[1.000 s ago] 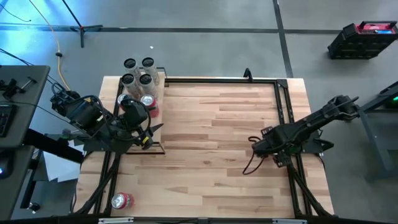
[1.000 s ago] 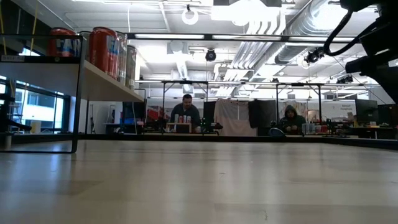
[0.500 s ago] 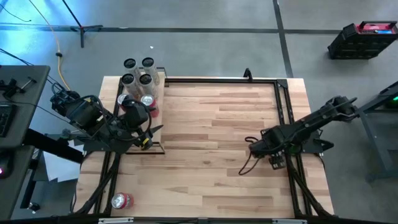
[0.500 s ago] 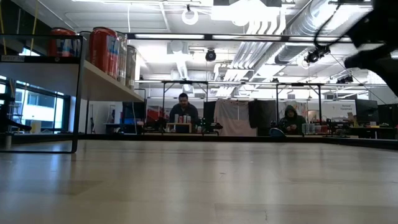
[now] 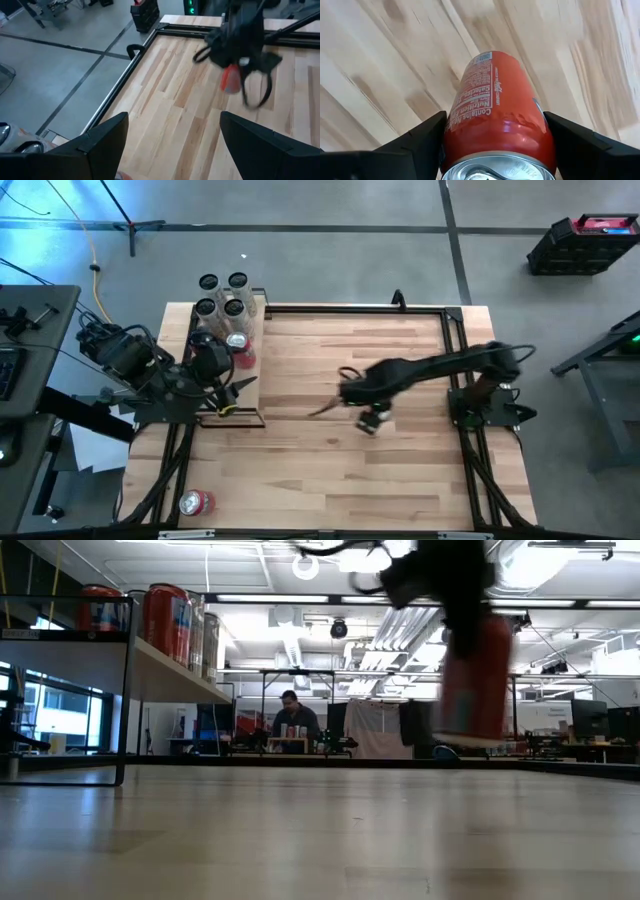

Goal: Place canned beverage on shelf
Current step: Put the top red soda can on the shelf

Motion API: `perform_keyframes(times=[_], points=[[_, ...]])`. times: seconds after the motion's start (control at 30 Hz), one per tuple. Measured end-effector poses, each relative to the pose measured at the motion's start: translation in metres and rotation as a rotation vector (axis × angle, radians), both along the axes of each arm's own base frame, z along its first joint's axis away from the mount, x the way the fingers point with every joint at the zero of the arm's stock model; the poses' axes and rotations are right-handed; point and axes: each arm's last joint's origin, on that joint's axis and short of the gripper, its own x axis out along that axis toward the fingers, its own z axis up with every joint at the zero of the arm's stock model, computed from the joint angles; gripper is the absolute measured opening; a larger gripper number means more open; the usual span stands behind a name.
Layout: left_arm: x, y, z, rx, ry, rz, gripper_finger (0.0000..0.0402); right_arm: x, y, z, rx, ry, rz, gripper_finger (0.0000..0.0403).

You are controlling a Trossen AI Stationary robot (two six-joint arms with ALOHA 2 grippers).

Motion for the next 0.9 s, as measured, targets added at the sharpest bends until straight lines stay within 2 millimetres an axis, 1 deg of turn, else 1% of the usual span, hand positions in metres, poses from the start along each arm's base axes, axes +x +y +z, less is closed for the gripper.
perform_keyframes(times=[0.1,0.2,0.3,0.4,0.5,0.6,0.8,0.9], points=[[-0.005,0.003,0.003,-0.018,-0.014,0.000,0.0305,0.032,-0.004,-0.003,-0.001,0.022,0.002,0.0290],[-0.007,0.002,0.003,-0.057,0.004,-0.038,0.0305,0.058,-0.009,-0.011,0.003,0.052,0.003,0.0290],[-0.009,0.000,0.002,-0.089,0.031,-0.088,0.0305,0.082,-0.015,-0.021,0.037,0.057,-0.033,0.0290],[-0.010,-0.002,0.001,-0.100,0.057,-0.126,0.0305,0.099,-0.019,-0.027,0.055,0.050,-0.070,0.0290],[-0.011,-0.003,0.001,-0.103,0.064,-0.130,0.0305,0.108,-0.019,-0.029,0.051,0.041,-0.075,0.0291],[-0.011,-0.003,0.001,-0.098,0.064,-0.126,0.0305,0.112,-0.018,-0.031,0.056,0.032,-0.074,0.0291],[-0.010,-0.002,0.002,-0.068,0.046,-0.106,0.0305,0.115,-0.020,-0.039,0.060,0.023,-0.118,0.0293],[-0.009,-0.002,0.002,-0.046,0.041,-0.103,0.0305,0.116,-0.020,-0.039,0.050,0.008,-0.120,0.0307]])
